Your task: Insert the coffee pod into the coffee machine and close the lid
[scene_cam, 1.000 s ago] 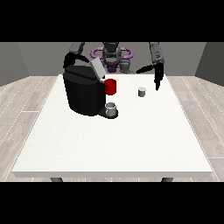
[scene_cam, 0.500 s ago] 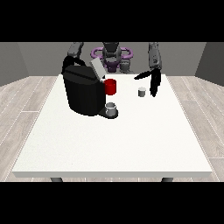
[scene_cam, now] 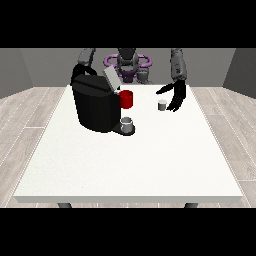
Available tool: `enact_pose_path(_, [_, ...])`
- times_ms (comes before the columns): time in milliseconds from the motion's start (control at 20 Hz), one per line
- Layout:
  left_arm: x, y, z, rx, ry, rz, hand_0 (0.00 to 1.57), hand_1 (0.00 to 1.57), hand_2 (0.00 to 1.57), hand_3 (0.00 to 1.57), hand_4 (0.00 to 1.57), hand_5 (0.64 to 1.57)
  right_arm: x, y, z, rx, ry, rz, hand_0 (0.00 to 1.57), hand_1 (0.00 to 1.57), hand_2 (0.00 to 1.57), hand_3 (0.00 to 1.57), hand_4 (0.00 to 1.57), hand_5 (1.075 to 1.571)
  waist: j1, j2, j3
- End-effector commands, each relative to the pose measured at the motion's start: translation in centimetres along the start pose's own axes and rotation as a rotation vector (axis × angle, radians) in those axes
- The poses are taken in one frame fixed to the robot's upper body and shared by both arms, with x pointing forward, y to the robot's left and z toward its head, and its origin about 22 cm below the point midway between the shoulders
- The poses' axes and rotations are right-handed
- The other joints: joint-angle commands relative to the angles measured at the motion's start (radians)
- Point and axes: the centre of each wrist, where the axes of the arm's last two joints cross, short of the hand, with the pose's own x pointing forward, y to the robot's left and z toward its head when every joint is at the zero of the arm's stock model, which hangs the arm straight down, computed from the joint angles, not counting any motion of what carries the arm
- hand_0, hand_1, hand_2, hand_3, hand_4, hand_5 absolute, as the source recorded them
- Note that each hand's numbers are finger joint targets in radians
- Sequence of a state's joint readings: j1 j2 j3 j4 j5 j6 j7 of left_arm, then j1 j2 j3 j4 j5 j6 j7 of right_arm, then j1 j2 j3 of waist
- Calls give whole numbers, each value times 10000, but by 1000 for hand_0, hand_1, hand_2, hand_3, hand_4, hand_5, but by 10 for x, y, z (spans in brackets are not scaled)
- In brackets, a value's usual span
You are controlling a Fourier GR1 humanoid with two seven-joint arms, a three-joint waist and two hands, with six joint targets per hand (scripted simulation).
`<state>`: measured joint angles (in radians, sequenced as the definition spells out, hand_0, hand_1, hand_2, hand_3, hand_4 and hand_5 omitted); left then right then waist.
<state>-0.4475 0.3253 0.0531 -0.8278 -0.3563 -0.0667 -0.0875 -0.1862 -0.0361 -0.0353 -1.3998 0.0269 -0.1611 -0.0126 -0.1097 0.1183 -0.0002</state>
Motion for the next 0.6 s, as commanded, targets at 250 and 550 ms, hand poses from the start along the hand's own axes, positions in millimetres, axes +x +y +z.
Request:
enact_pose_path(250, [-31,-5,2,371,70,-1766,547,547,697,454,0,1571,19,9,0,558,-446,-144,0,0,0,0,476,1571,-613,508,-5])
enact_pose_path(550, [10,-20,-14,697,-706,-2514,719,719,864,649,229,1571,-19,-4,-3,-123,-71,-104,0,0,0,0,524,1571,107,129,3])
